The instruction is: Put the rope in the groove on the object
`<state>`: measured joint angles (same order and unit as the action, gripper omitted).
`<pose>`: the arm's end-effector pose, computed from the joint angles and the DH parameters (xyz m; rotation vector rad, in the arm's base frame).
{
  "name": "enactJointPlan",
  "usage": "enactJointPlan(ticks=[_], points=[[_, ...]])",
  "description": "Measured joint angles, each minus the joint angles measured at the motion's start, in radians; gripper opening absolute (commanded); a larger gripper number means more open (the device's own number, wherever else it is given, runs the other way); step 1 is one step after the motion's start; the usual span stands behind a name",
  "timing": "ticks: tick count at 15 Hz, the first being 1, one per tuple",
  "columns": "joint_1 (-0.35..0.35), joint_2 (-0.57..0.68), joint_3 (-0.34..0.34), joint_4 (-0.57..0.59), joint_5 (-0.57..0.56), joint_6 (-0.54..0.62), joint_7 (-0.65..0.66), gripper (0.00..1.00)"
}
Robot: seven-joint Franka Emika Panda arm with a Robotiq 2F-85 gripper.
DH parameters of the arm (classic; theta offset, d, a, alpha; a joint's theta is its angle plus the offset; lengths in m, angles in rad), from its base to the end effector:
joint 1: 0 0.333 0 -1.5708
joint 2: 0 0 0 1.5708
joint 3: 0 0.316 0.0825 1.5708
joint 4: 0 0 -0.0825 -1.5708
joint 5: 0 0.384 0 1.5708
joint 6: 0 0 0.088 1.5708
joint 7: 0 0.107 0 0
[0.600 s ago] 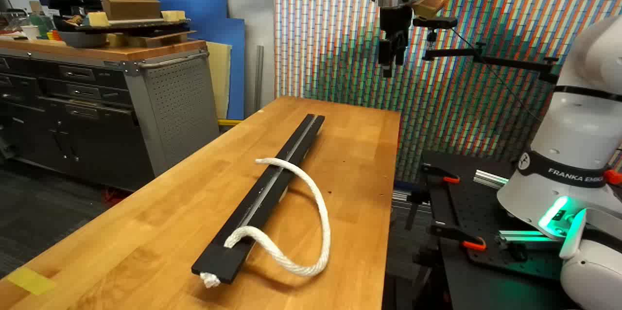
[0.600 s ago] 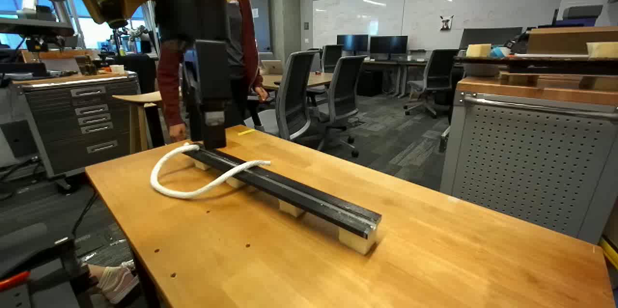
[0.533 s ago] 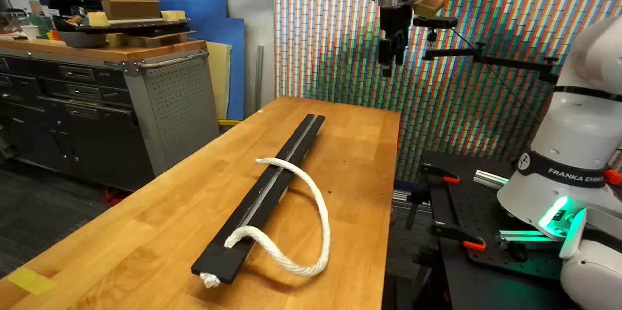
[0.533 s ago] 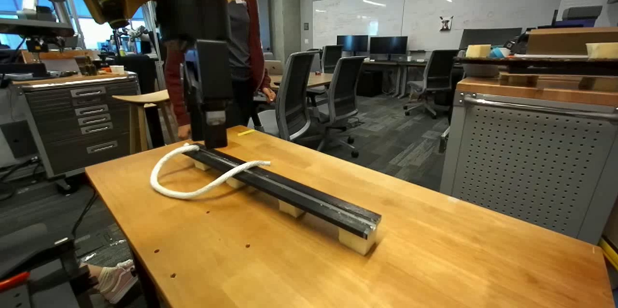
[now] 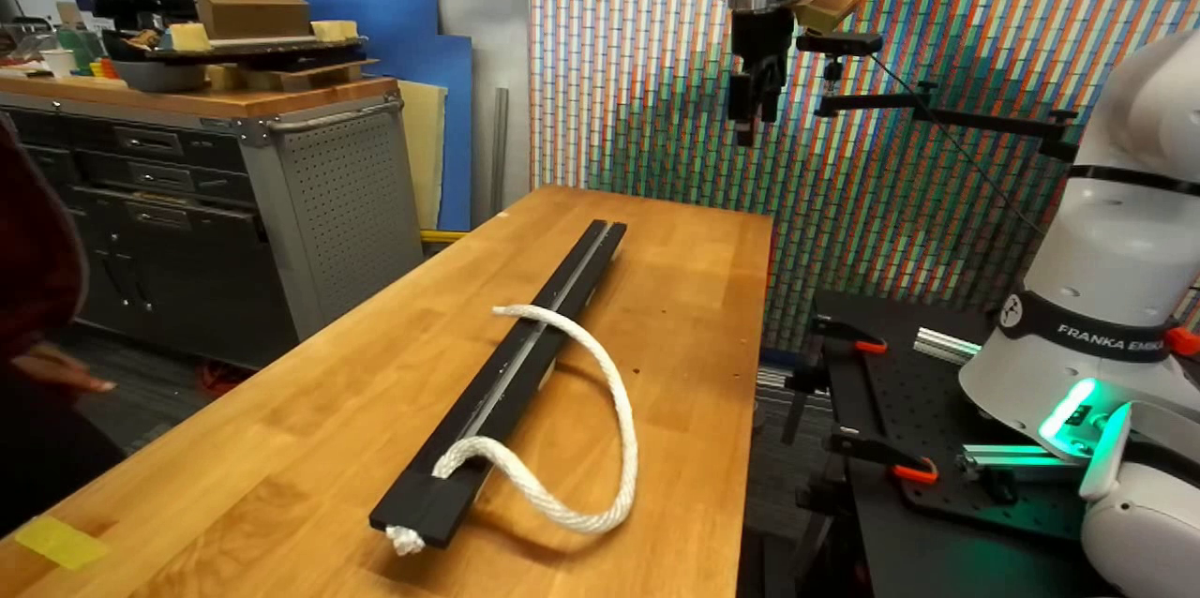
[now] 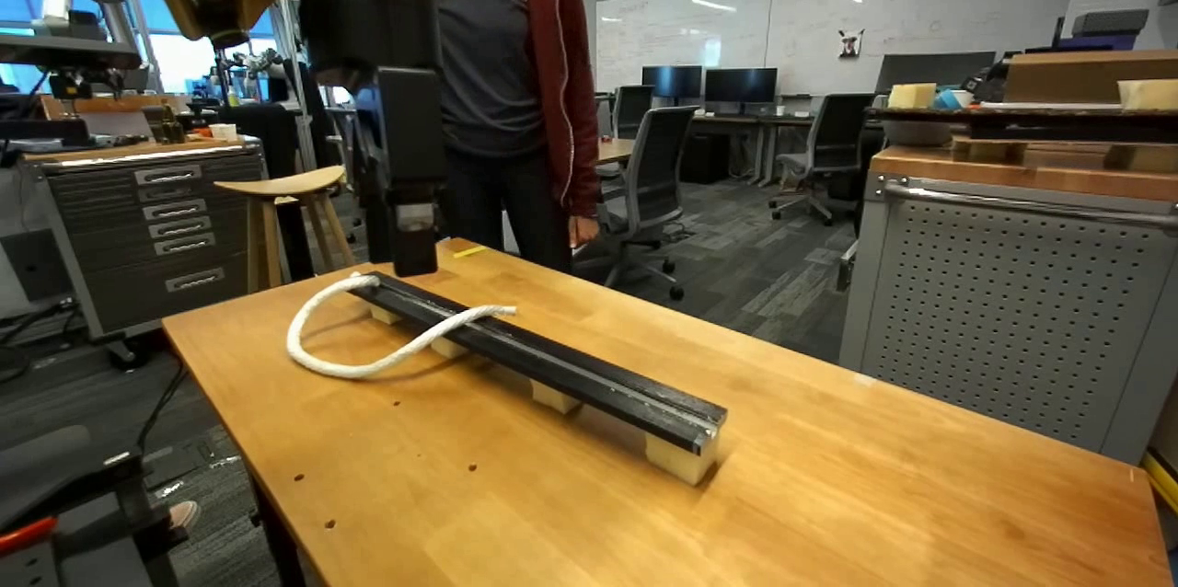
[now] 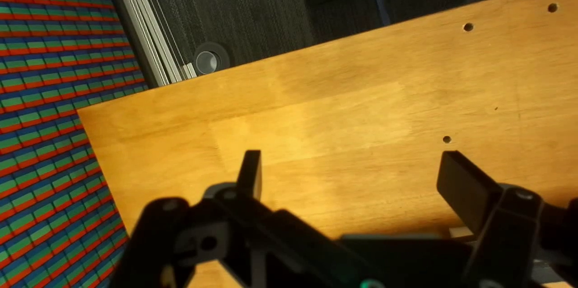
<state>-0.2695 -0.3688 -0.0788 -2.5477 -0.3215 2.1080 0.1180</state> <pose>0.3777 -0.1525 0.3940 2.8766 -0.4124 -0.1393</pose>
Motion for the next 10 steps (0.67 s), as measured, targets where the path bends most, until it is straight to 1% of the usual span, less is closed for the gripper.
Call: enactJointPlan(ticks=[7,10], points=[[0.003,0.001,-0.001,-0.002,0.000,0.000,0.002,1.00],[0.031,0.017,0.007,0.005,0.005,-0.001,0.017,1.00]])
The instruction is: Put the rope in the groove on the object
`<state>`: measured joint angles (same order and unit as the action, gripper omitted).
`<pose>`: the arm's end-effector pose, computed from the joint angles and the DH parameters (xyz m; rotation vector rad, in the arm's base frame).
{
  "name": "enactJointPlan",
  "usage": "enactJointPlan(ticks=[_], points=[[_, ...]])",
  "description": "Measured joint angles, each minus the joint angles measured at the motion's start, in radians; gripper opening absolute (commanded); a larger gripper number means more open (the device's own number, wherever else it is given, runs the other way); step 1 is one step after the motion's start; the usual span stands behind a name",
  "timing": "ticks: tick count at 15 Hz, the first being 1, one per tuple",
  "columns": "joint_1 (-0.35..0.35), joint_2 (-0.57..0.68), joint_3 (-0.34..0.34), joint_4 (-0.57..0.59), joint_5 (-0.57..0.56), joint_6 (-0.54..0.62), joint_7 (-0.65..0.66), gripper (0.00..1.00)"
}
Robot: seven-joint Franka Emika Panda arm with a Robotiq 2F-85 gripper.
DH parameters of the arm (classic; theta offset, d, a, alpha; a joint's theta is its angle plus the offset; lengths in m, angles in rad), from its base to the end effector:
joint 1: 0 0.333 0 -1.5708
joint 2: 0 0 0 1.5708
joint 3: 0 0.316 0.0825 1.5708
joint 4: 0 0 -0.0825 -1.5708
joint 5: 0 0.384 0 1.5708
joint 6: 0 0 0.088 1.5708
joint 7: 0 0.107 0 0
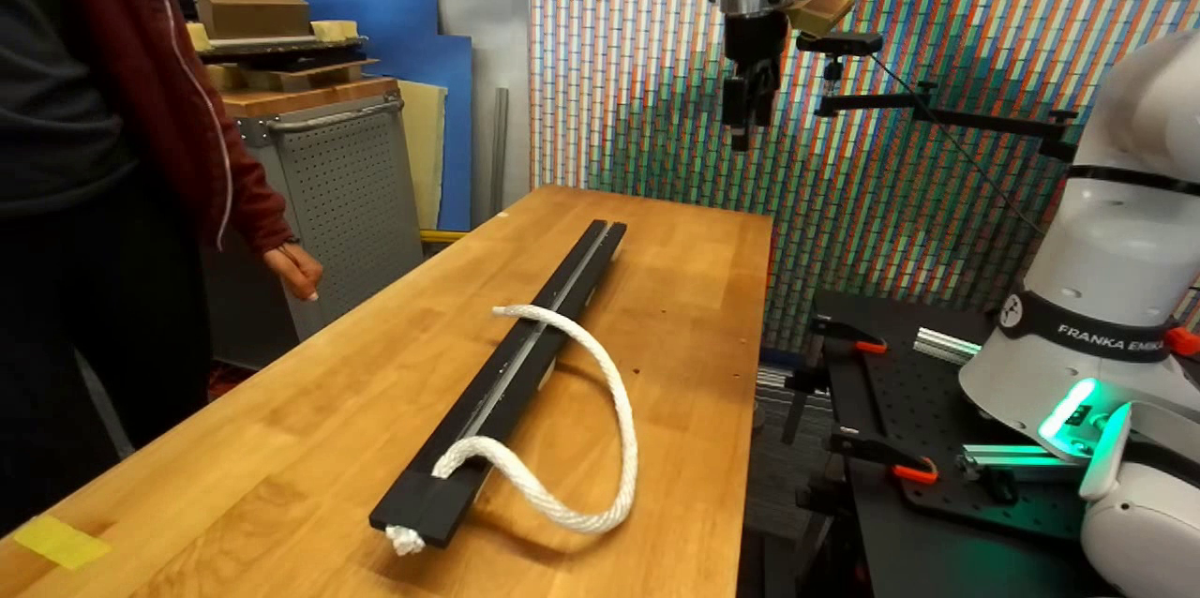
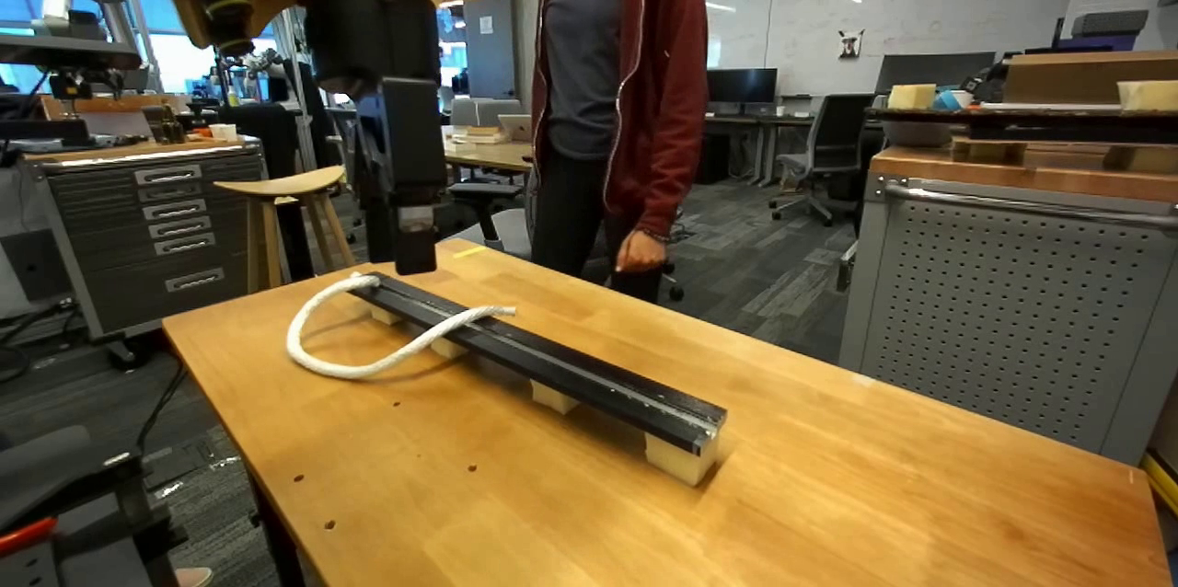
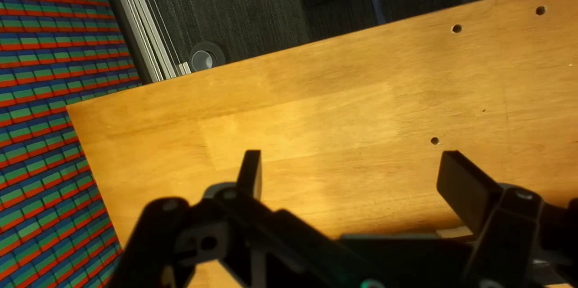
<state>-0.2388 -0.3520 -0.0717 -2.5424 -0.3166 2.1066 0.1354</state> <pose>0.3853 -0.1386 0.3894 2.8797 -0.3861 -0.1487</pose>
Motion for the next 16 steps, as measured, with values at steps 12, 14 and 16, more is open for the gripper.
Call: enactJointPlan(ticks=[12,14,16], points=[[0.147,0.314,0.094,0.255,0.028,-0.013,0.192,1.00],[0.162,0.375,0.094,0.322,0.050,-0.023,0.189,1.00],[0.179,0.428,0.094,0.388,0.082,-0.033,0.183,1.00]])
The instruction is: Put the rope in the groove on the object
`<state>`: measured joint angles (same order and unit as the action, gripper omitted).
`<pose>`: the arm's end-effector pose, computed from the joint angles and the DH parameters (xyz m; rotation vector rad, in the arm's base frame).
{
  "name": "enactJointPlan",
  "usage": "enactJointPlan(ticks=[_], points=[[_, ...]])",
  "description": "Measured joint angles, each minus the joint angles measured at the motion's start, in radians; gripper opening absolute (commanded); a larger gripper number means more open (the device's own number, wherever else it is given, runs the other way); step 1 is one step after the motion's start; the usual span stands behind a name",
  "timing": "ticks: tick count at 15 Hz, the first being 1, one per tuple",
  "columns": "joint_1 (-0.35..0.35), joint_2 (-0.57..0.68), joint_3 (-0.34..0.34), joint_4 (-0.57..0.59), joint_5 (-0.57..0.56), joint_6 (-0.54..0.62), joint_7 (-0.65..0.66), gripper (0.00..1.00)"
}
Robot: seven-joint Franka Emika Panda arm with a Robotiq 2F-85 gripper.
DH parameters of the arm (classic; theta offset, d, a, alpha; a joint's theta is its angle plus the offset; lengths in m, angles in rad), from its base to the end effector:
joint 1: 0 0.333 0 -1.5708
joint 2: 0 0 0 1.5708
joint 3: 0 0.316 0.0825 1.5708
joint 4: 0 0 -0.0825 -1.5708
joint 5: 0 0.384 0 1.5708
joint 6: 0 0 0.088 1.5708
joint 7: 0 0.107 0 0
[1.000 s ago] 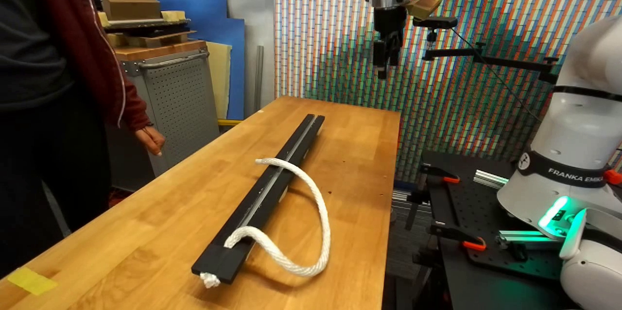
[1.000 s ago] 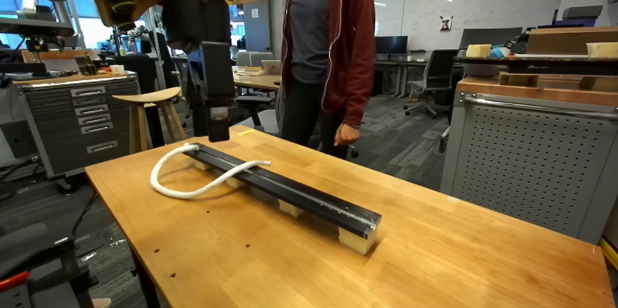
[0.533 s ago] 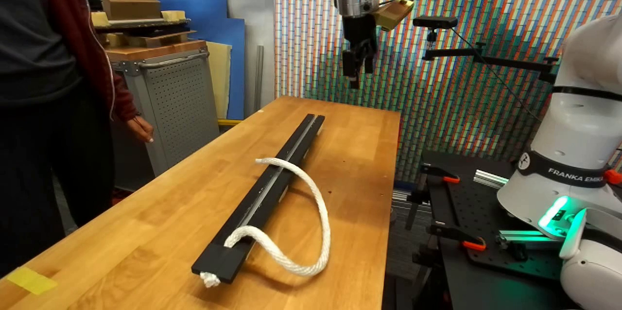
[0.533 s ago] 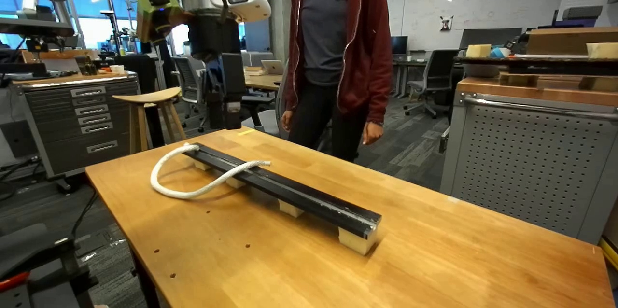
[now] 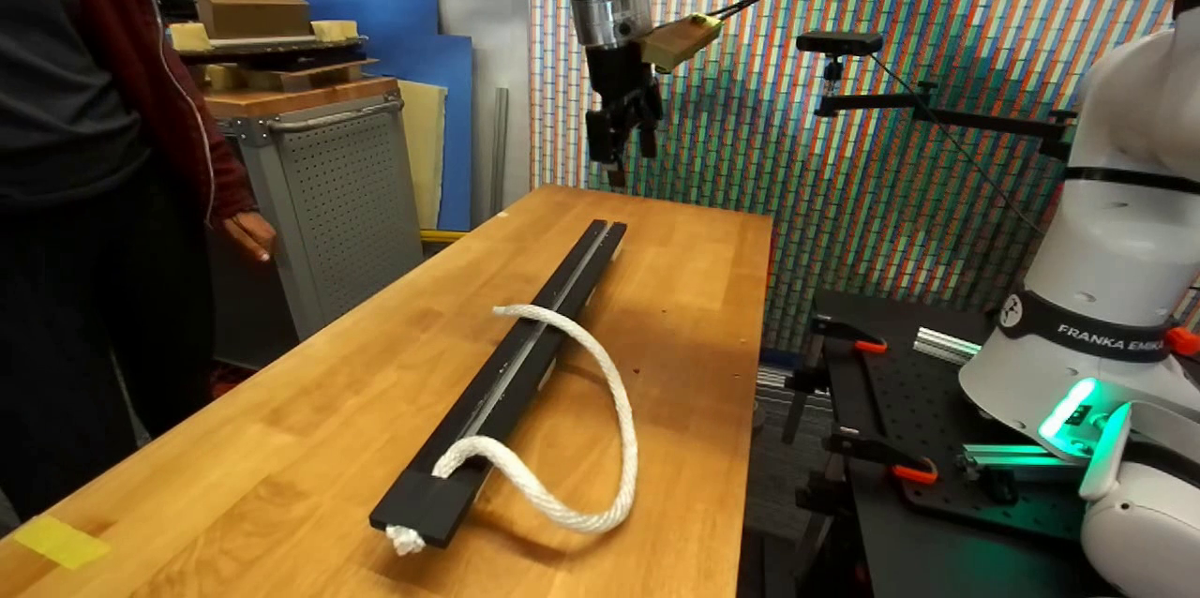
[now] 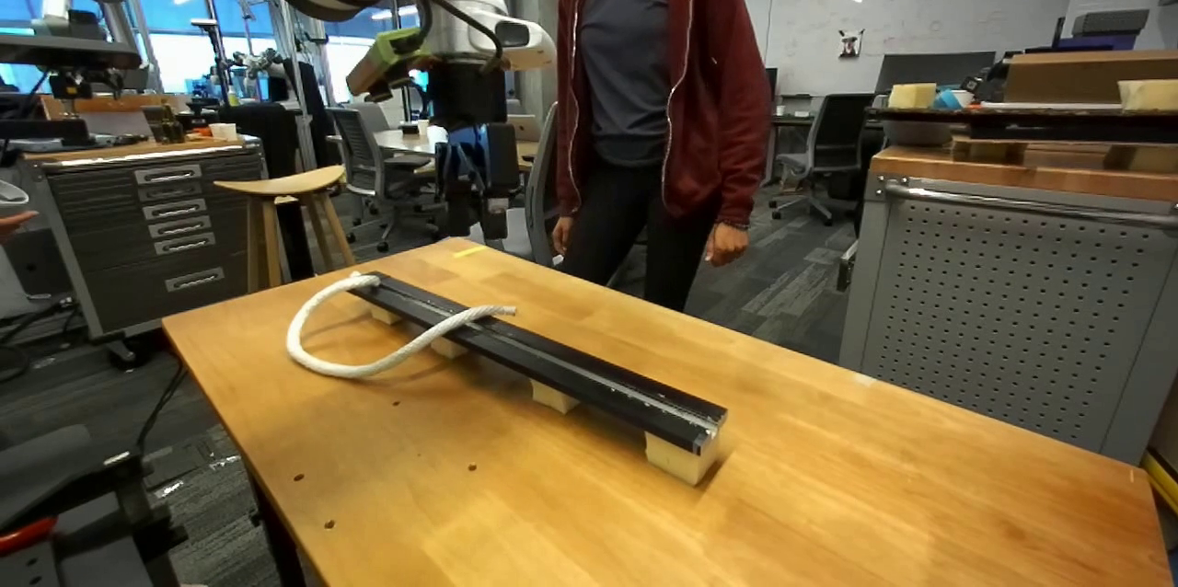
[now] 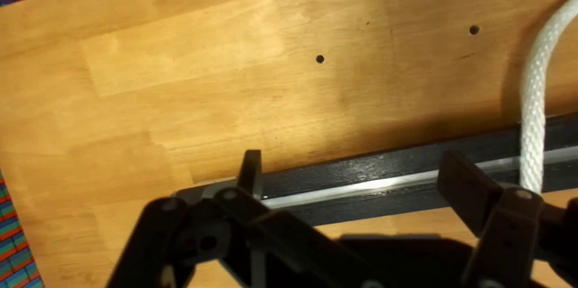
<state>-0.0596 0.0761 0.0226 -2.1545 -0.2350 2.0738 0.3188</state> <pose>0.5305 -0.0317 0.3533 2.9025 -0.3292 -0.1864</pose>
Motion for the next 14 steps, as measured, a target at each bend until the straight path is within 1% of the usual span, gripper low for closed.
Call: enactJointPlan(ticks=[4,7,9,14], points=[[0.043,0.088,0.001,0.116,0.066,-0.004,-0.001,1.00],[0.081,0.154,0.004,0.177,0.099,-0.002,0.003,1.00],[0.108,0.199,0.005,0.199,0.100,0.002,0.014,1.00],[0.173,0.298,0.005,0.207,0.084,0.069,0.037,1.00]])
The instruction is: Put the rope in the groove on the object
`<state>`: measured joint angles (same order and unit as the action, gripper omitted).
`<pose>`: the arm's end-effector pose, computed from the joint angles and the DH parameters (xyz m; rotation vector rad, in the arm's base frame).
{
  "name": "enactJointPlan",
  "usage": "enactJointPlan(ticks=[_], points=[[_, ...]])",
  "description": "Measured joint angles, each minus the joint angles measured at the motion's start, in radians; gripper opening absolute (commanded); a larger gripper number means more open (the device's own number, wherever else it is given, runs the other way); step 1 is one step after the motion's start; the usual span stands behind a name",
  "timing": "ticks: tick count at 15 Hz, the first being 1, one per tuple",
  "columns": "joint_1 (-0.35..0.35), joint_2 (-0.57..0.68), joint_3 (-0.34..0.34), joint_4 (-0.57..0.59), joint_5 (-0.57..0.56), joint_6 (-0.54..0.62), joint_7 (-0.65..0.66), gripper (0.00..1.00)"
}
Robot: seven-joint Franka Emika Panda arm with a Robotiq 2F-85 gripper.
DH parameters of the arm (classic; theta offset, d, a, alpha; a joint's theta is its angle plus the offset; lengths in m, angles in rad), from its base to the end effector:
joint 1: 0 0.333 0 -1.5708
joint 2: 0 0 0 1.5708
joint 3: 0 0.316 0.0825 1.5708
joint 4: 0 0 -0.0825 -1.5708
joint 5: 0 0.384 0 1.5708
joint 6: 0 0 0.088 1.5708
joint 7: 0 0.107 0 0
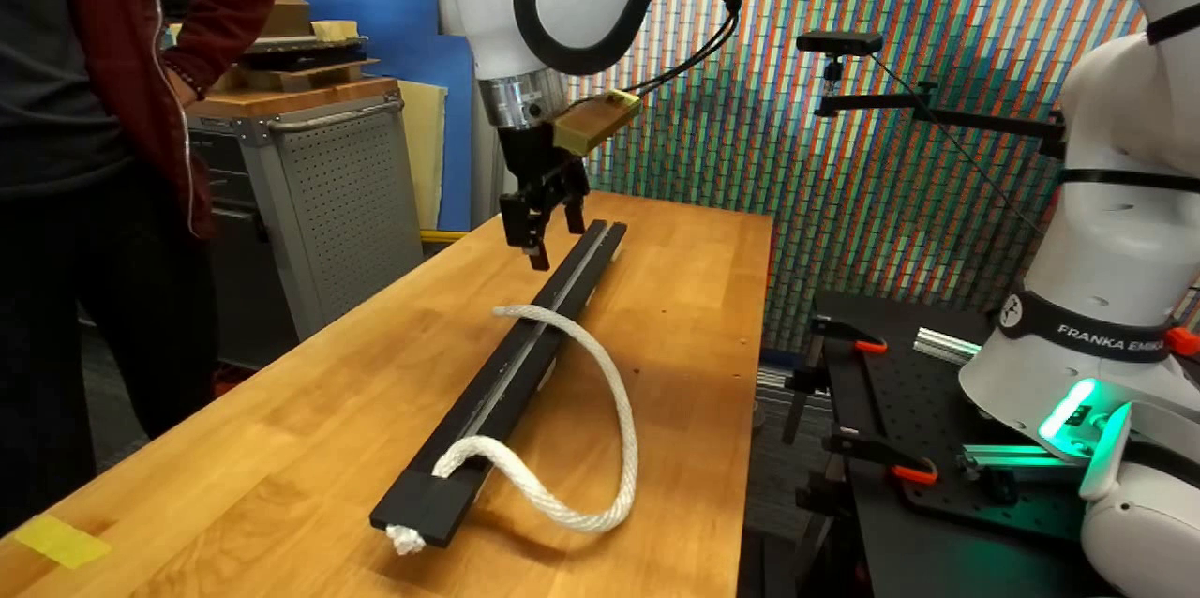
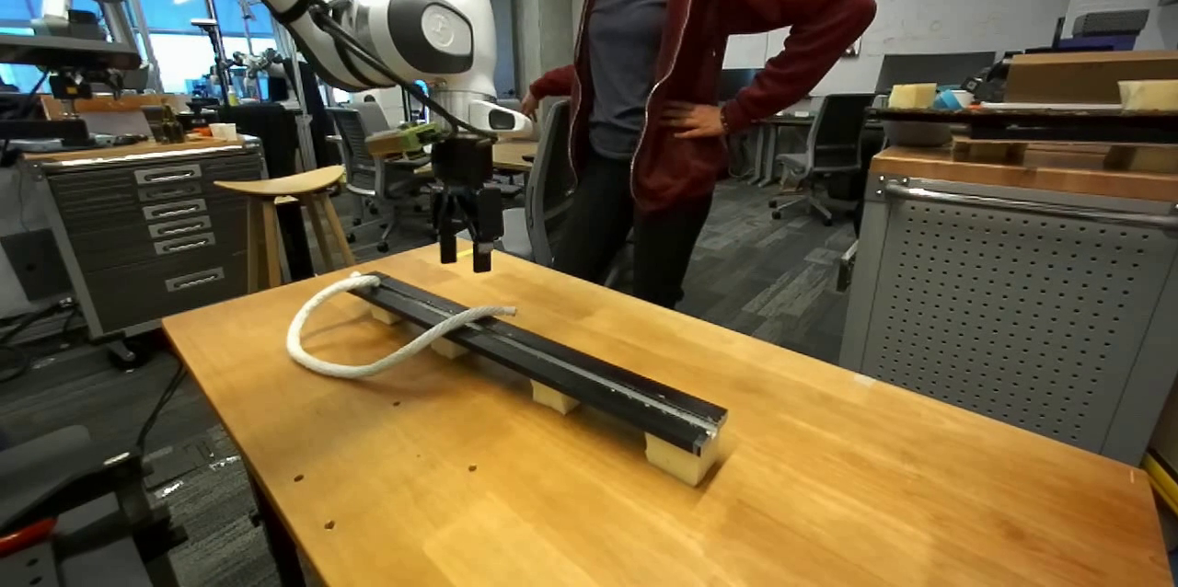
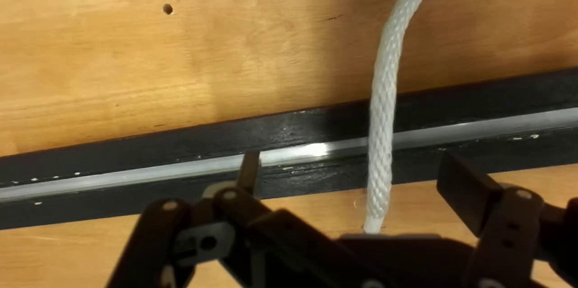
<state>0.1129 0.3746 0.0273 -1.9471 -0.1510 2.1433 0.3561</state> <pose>0.5925 0.0766 0.2747 2.9787 -0.1844 -0.2175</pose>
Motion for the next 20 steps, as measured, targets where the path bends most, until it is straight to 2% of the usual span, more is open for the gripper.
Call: enactJointPlan(ticks=[3,11,15,20], points=[[0.032,0.007,0.000,0.000,-0.027,0.004,0.001,1.00],[0.035,0.009,-0.003,-0.001,-0.029,0.004,0.001,1.00],[0.036,0.030,-0.001,0.006,-0.028,0.076,0.001,1.00],[0.051,0.129,-0.003,0.099,-0.028,0.110,0.001,1.00]])
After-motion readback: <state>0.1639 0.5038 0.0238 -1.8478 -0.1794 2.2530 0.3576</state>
